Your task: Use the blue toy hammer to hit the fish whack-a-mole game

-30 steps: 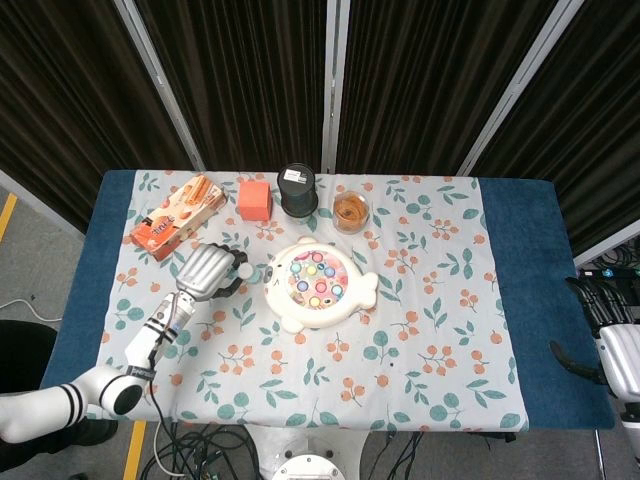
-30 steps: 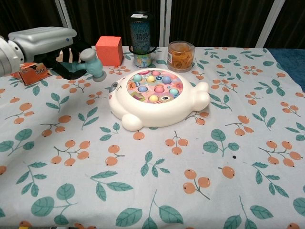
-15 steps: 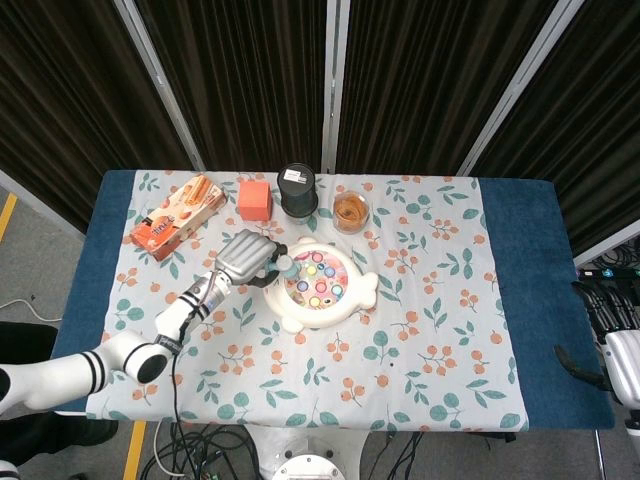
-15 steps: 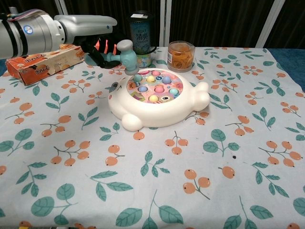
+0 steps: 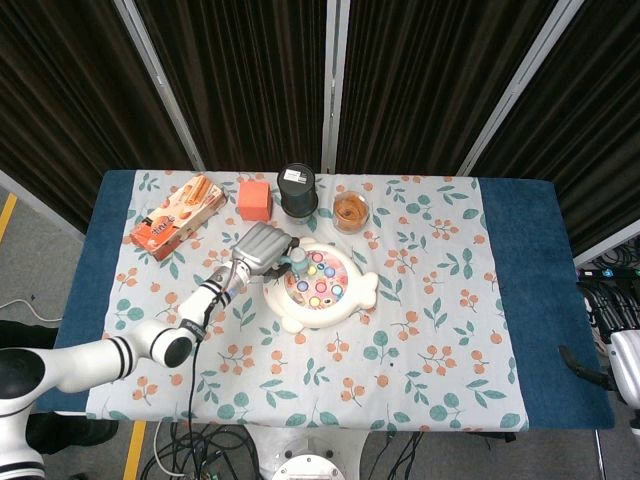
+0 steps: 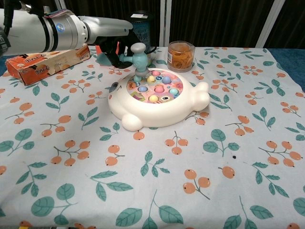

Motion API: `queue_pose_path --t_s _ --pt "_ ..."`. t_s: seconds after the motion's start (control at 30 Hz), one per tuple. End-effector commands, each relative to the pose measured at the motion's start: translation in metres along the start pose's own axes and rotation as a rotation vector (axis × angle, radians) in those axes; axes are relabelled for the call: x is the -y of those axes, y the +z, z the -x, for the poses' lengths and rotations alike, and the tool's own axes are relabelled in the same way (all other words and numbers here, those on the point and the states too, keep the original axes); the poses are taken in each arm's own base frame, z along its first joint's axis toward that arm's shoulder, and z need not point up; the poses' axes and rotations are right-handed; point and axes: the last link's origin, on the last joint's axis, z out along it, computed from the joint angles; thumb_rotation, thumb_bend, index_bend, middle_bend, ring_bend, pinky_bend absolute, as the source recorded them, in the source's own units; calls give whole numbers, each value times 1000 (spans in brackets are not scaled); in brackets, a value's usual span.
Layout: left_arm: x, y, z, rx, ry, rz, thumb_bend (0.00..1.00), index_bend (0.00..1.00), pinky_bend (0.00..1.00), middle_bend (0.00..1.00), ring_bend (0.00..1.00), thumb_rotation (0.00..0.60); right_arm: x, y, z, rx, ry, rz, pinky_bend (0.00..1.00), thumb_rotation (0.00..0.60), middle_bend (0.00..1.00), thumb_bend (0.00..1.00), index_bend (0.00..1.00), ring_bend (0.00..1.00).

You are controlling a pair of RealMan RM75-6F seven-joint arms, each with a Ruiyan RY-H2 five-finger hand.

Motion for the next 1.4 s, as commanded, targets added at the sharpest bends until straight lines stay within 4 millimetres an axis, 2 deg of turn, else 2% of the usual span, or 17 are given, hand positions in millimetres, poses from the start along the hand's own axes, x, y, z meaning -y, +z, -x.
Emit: queue_pose_path --t_s 0.03,0.23,0.57,0.9,1.2,1.4 --pt "-1 4 4 10 41 -8 622 647 595 661 508 600 -1 0 0 1 1 3 0 600 121 207 0 0" --pt "-3 7 12 33 70 -16 627 647 595 661 509 600 -3 0 2 7 6 9 0 600 121 208 0 0" --pt "0 -1 -7 5 31 -23 629 647 595 661 509 600 -3 -1 1 -1 8 8 0 600 123 207 0 0" --pt "-2 4 13 36 51 -24 630 647 595 661 509 600 -3 -2 1 3 2 13 0 600 124 207 0 0" --pt "5 -7 -5 -39 20 -35 630 647 598 661 509 600 -2 -2 0 -6 3 9 0 600 125 207 0 0" --pt "10 -16 -4 -77 -4 -47 627 647 596 659 507 600 -1 0 0 -2 5 -1 0 600 125 207 0 0"
